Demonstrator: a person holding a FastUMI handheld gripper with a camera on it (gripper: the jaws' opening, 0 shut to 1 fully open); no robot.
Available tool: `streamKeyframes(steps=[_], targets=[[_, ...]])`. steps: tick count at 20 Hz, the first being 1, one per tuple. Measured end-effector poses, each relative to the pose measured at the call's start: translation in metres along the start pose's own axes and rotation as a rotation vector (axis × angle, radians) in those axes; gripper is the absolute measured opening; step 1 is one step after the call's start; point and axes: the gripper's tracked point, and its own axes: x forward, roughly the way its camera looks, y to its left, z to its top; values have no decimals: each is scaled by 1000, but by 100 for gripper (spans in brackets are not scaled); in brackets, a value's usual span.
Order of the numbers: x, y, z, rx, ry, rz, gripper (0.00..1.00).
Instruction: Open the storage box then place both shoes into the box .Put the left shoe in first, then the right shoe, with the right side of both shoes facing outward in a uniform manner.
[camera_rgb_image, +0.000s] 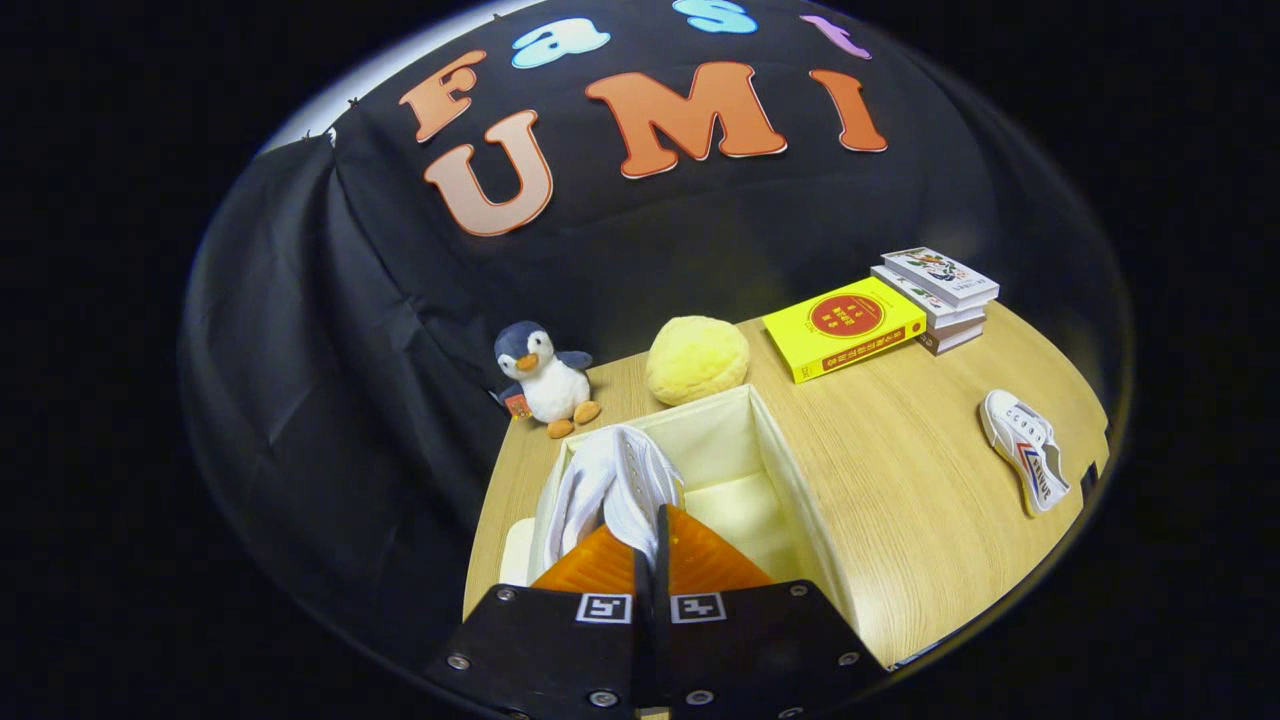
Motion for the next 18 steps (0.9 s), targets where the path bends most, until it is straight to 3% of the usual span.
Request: streamKeyframes(steps=[18], targets=[[52, 15, -18, -45, 31, -54, 0]])
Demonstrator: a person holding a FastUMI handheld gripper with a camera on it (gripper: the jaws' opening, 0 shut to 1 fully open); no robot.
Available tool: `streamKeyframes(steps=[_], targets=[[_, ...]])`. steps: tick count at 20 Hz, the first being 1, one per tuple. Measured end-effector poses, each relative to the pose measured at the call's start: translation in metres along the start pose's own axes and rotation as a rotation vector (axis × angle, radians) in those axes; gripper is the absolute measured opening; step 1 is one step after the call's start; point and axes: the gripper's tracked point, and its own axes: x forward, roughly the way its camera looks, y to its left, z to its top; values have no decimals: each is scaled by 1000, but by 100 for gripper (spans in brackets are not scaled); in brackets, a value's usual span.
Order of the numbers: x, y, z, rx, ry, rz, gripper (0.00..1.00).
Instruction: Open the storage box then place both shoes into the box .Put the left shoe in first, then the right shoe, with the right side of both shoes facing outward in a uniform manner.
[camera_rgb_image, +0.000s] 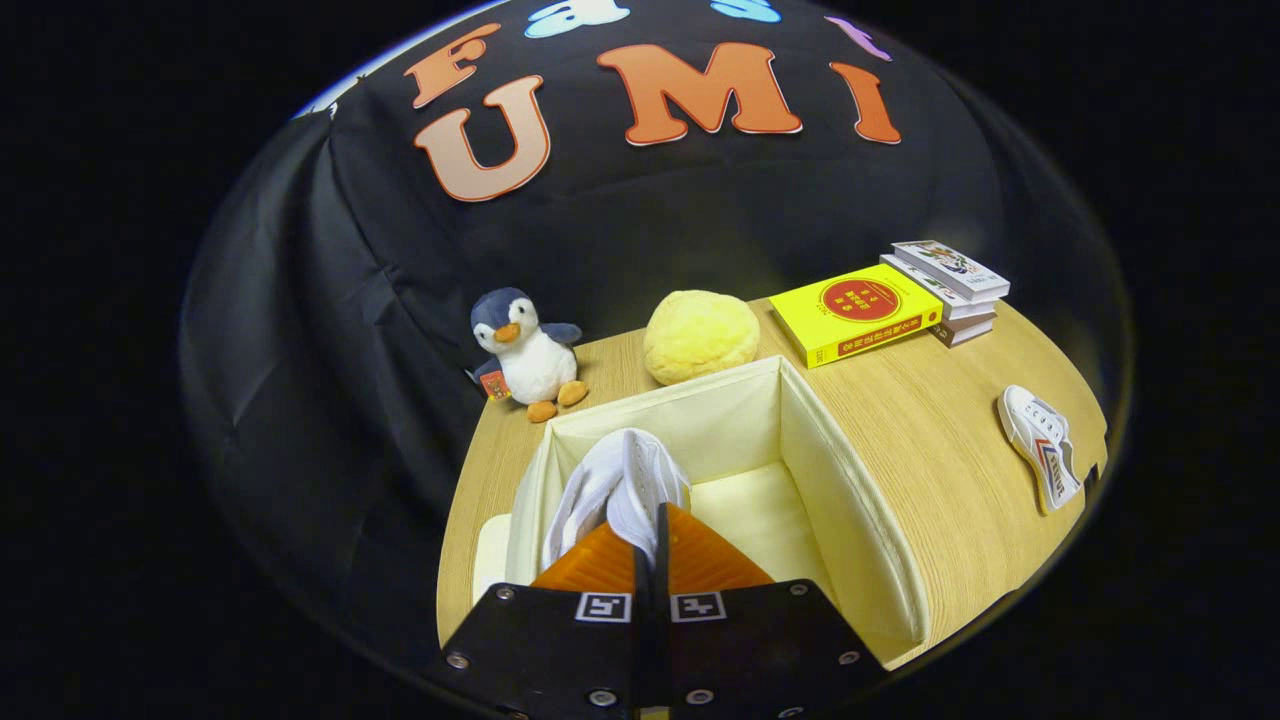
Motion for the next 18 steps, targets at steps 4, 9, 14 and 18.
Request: streamKeyframes(steps=[4, 9, 14, 18], targets=[[7, 2, -26, -80, 110, -9, 0], [21, 2, -29, -90, 125, -19, 0], [19, -5, -65, -138, 286, -21, 66], [1, -7, -51, -182, 233, 13, 99]])
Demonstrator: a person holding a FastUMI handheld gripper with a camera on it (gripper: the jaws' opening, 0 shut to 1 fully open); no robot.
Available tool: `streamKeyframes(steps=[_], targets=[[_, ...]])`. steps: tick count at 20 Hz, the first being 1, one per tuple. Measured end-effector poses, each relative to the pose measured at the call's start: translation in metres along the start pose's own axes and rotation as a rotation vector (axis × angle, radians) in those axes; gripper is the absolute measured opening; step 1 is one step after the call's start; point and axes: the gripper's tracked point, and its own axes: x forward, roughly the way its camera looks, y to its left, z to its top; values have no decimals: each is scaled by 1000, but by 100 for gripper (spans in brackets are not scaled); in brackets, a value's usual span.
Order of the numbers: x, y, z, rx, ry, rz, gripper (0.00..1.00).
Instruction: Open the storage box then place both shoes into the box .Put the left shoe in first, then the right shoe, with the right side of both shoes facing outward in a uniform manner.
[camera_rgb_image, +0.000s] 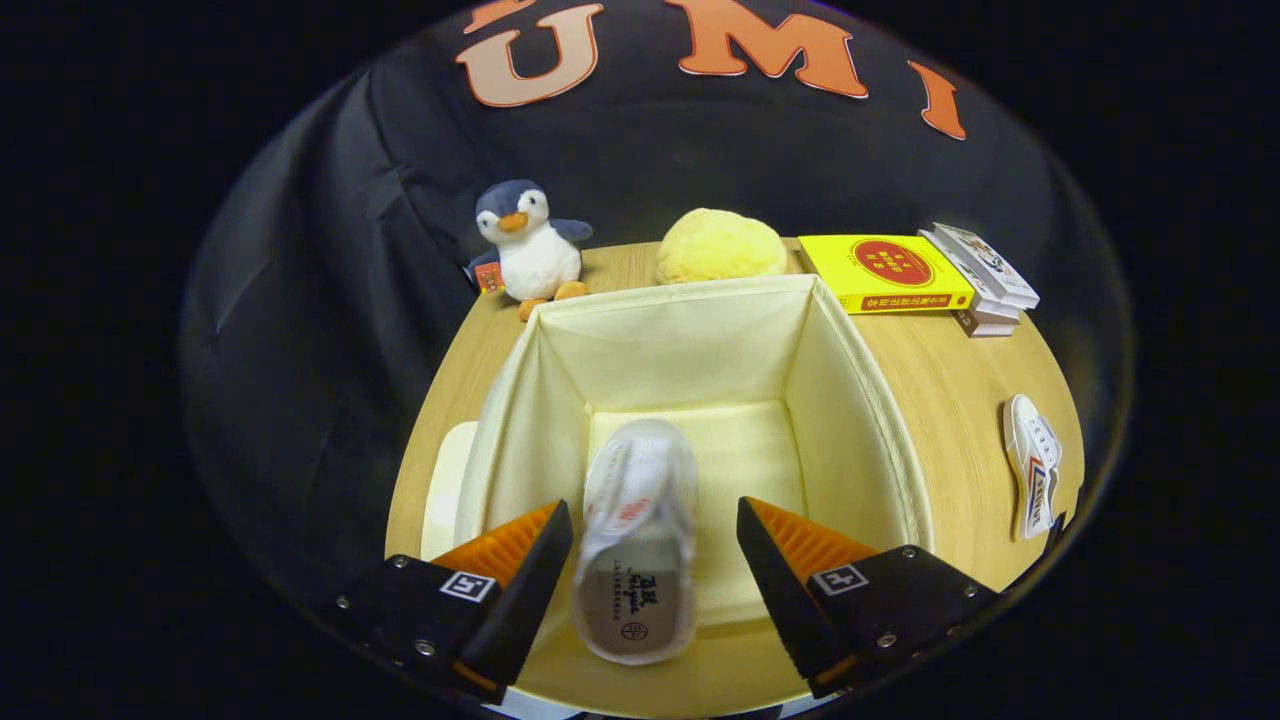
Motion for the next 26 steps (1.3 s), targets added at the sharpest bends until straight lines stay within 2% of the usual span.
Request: streamKeyframes(steps=[5, 9, 15, 26], targets=[[-35, -20, 17, -48, -60, 67, 99], [-62, -68, 32, -63, -83, 88, 99], [-86, -174, 41, -69, -83, 38, 99], [-97, -366, 6, -47, -23, -103, 99]])
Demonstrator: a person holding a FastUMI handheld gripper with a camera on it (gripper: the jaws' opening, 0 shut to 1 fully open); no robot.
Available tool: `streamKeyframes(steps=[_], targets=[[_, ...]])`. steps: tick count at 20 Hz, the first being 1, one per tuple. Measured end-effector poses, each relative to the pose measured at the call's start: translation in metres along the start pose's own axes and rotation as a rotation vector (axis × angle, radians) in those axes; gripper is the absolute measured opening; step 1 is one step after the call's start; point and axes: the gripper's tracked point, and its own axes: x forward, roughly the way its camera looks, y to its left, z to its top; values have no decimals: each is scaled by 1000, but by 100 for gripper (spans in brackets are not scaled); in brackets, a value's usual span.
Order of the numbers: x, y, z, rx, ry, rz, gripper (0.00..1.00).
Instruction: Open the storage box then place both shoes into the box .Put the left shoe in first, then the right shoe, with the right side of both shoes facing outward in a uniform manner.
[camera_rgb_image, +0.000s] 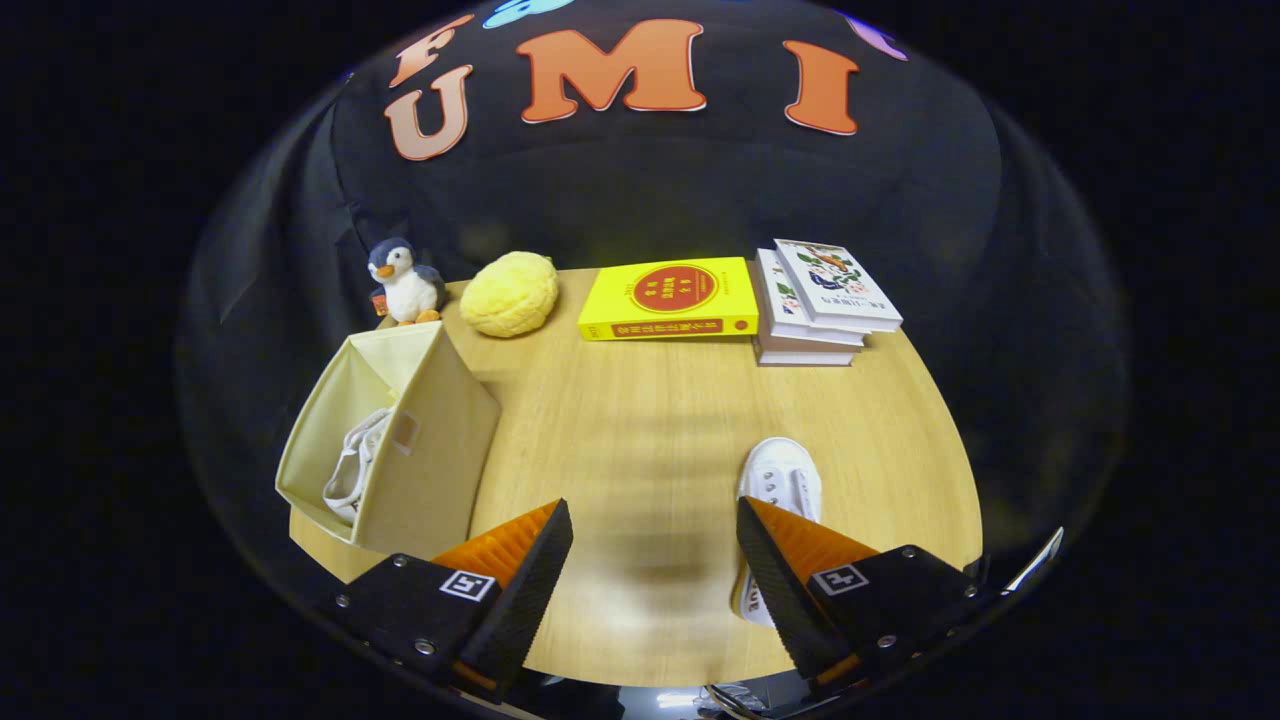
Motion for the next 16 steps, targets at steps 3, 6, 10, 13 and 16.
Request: streamKeyframes(steps=[3, 6, 10, 13, 16], targets=[[8, -37, -16, 3, 21, -25, 99], [19, -70, -34, -34, 35, -65, 99], [37, -99, -62, -67, 75, -110, 99], [47, -112, -76, -80, 98, -129, 98], [57, -122, -85, -99, 116, -146, 96]])
